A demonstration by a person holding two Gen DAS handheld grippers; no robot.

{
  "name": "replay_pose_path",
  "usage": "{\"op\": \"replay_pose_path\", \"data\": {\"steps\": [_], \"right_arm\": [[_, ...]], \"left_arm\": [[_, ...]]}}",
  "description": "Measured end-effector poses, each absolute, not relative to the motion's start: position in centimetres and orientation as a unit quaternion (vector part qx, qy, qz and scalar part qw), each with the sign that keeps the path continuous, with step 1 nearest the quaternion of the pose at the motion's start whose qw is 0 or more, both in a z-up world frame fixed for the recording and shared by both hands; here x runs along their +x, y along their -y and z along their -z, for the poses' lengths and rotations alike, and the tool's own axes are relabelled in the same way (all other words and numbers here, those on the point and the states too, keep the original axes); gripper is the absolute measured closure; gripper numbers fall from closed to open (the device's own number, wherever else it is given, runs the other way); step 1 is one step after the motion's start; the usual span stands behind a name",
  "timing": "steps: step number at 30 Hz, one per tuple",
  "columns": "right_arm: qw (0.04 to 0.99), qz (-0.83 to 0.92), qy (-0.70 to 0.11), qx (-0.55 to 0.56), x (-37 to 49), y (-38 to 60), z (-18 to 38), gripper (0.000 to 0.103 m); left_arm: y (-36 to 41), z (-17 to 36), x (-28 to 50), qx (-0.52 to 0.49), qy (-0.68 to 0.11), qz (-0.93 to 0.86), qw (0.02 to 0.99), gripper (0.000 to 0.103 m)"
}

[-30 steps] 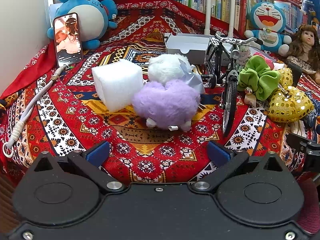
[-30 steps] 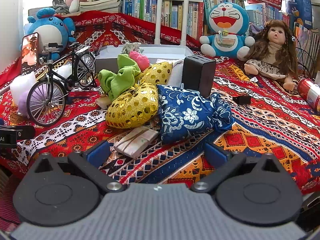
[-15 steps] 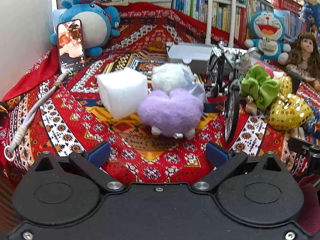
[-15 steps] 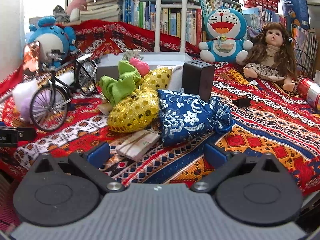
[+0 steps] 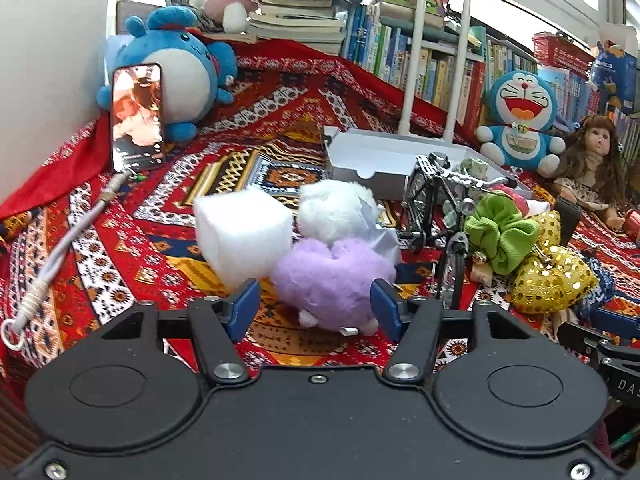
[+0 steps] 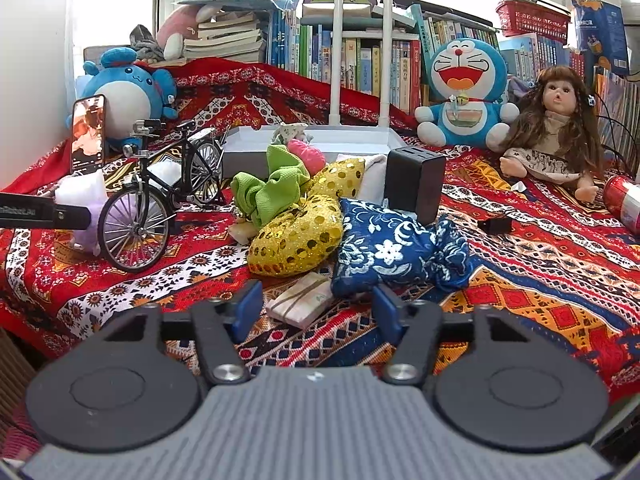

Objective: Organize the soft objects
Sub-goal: 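Close the left gripper on the purple fluffy plush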

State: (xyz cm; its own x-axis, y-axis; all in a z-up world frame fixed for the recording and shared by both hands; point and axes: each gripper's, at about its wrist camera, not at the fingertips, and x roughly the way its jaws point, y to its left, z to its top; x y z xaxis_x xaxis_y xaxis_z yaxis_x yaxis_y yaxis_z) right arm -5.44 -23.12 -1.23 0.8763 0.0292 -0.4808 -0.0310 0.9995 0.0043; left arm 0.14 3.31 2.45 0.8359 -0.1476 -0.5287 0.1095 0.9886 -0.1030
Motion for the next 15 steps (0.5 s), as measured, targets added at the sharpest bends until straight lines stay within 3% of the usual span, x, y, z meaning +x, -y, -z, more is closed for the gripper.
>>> {"op": "replay_pose_path", "data": {"steps": [7,15], "right_arm": [[0.966,-0.042,-0.252,-0.022,-6.1,22.1,1.1,0.049],[0.962,-0.024,-0.270,-0.024,-4.3,21.9,1.6,0.049]], "left_arm": [[-2.8,-1.7,0.8,-0.033,-0.292,0.070,0.953,0.049],[-2.3,-1.6,1.7,-0.036,-0.292,0.072,0.953,0.042]]}}
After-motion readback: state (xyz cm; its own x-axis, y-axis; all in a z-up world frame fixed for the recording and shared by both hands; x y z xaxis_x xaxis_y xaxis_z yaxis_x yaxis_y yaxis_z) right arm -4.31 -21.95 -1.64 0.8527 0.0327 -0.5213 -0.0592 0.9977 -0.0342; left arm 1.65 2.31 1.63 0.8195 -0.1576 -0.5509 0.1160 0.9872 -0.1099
